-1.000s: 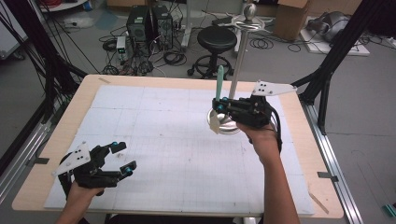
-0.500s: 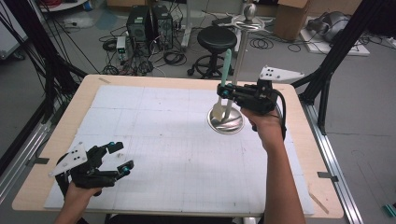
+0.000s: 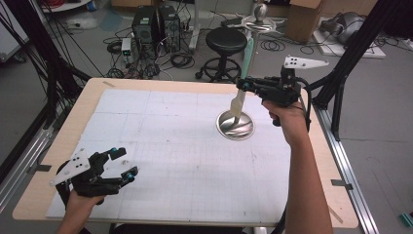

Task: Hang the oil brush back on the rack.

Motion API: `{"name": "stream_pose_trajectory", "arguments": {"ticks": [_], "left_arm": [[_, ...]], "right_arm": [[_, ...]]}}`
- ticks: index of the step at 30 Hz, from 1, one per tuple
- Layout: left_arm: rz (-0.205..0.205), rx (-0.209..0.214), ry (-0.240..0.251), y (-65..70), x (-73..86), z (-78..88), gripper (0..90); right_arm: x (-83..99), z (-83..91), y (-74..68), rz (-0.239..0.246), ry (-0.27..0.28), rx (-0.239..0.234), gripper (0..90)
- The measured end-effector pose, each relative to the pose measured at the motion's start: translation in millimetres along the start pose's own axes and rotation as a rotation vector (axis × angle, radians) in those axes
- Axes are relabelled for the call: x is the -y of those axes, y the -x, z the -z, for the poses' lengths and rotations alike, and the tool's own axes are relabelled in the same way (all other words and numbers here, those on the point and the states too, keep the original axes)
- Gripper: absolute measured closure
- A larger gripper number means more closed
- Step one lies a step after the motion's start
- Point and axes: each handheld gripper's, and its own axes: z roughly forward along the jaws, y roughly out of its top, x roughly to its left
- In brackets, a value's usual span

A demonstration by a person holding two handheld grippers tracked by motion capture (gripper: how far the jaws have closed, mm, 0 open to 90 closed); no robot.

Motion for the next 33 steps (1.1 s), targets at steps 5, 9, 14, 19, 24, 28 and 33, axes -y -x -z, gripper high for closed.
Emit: {"name": "stream_pose_trajectory", "arguments": {"ticks": [5,9,14,19,24,28,33], "left_arm": [[0.001,-0.005,-0.006,-1.3,0.9,0.7,21.3],[0.004,-0.005,-0.007,-2.2,1.3,-0.5,21.3],[0.006,-0.003,-0.007,-2.8,1.4,-1.8,21.3],[0.01,-0.003,-0.005,-3.6,1.5,-2.8,21.3],[0.01,-0.002,-0.009,-3.9,2.0,-3.7,21.3],[0.011,-0.005,-0.009,-4.1,2.4,-4.2,21.3],[0.009,-0.009,-0.01,-4.6,2.5,-3.3,21.3]], "right_arm": [[0.0,0.3,7.5,-0.015,0.004,-0.002,83.3],[-2.0,-0.5,12.8,-0.018,0.006,0.001,83.3],[-3.7,0.4,16.8,-0.021,0.014,-0.003,83.3],[-2.8,1.4,20.0,-0.035,0.012,0.001,83.3],[-3.2,3.0,24.3,-0.046,0.012,0.003,83.3],[-4.1,2.4,26.5,-0.052,0.004,0.003,83.3],[-3.7,3.0,29.2,-0.052,0.006,0.008,83.3]]}}
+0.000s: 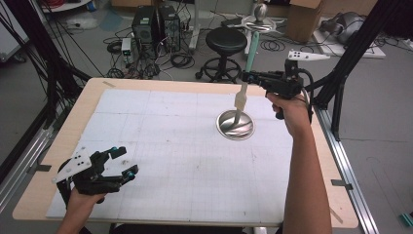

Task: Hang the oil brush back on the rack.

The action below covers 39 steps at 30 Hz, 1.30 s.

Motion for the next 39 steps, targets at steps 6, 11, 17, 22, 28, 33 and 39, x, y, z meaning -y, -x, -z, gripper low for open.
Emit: {"name": "stream_pose_trajectory", "arguments": {"ticks": [6,11,17,22,28,33,39], "left_arm": [[0.004,-0.002,0.002,-0.7,0.2,0.9,21.3],[0.004,-0.002,0.001,-0.9,0.4,0.9,21.3],[0.006,-0.003,0.001,-1.1,0.6,0.8,21.3],[0.006,-0.004,-0.003,-1.4,0.8,0.6,21.3],[0.002,-0.003,-0.006,-1.8,1.4,0.8,21.3],[0.01,-0.006,-0.005,-2.6,2.8,-0.1,21.3],[0.02,-0.01,-0.009,-5.2,4.2,-1.2,21.3]], "right_arm": [[0.5,-0.6,1.9,0.001,0.002,-0.012,83.4],[1.1,0.6,4.9,-0.011,0.006,-0.008,83.3],[1.9,-0.1,7.5,-0.025,0.014,-0.012,83.7],[3.1,0.6,10.0,-0.031,0.009,0.008,83.7],[7.4,1.2,8.1,-0.036,0.004,0.059,68.7],[15.7,9.0,-3.5,0.011,-0.03,0.232,44.6],[38.2,24.3,-24.2,0.059,-0.056,0.386,27.4]]}}
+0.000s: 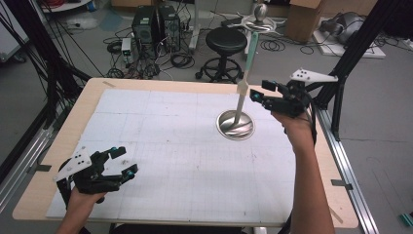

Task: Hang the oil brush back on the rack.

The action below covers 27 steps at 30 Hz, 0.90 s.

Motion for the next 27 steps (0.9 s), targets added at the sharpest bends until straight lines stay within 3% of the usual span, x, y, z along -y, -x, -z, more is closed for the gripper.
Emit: {"name": "stream_pose_trajectory", "arguments": {"ticks": [6,9,12,15,16,23,25,26,27], "left_arm": [[0.005,-0.01,0.0,-3.4,1.0,-1.1,21.0],[0.003,-0.009,-0.004,-3.7,1.5,-2.5,21.0],[0.004,-0.005,0.0,-3.4,1.3,-3.1,21.1],[0.007,-0.004,0.006,-3.3,0.9,-2.9,21.1],[0.008,-0.006,0.012,-3.4,0.4,-2.3,21.1],[0.003,-0.002,0.015,1.6,2.5,-0.3,21.0],[0.004,0.003,0.018,3.4,3.5,0.3,21.0],[-0.002,0.007,0.016,6.3,3.8,-1.0,21.0],[-0.008,0.009,0.014,6.8,3.6,-1.6,21.0]], "right_arm": [[41.5,31.5,-24.2,0.018,0.005,0.109,19.6],[65.7,47.1,-38.6,0.034,0.004,0.144,17.8],[90.7,60.8,-53.5,0.022,0.0,0.172,17.5],[103.4,66.9,-62.2,0.015,-0.006,0.185,17.1],[119.0,74.6,-72.8,0.01,-0.004,0.195,17.0],[161.9,93.4,-96.1,-0.015,-0.002,0.219,16.8],[167.8,95.1,-97.5,-0.018,0.009,0.224,16.9],[183.1,99.2,-99.3,-0.043,0.008,0.215,16.9],[184.2,100.1,-98.5,-0.045,-0.012,0.211,16.9]]}}
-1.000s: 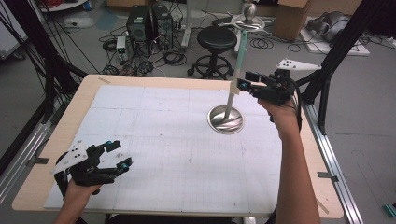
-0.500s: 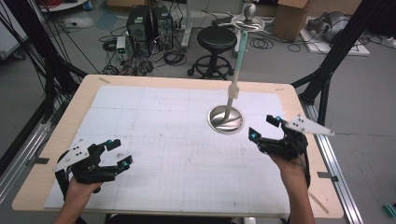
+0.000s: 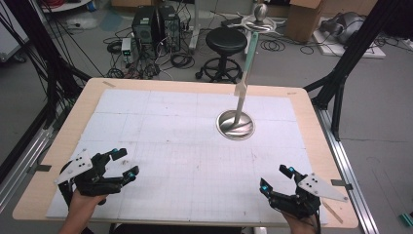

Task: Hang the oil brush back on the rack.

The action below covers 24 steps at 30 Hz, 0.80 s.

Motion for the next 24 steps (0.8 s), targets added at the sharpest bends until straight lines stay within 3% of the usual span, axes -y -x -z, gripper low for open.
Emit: {"name": "stream_pose_trajectory", "arguments": {"ticks": [12,24], "left_arm": [[-0.006,0.011,-0.006,7.2,0.5,0.8,21.1],[-0.001,-0.001,-0.01,6.5,3.4,5.0,21.4]], "right_arm": [[2.7,9.4,1.0,-0.038,0.052,0.015,16.9],[1.1,5.8,-1.5,-0.016,0.041,0.016,16.9]]}}
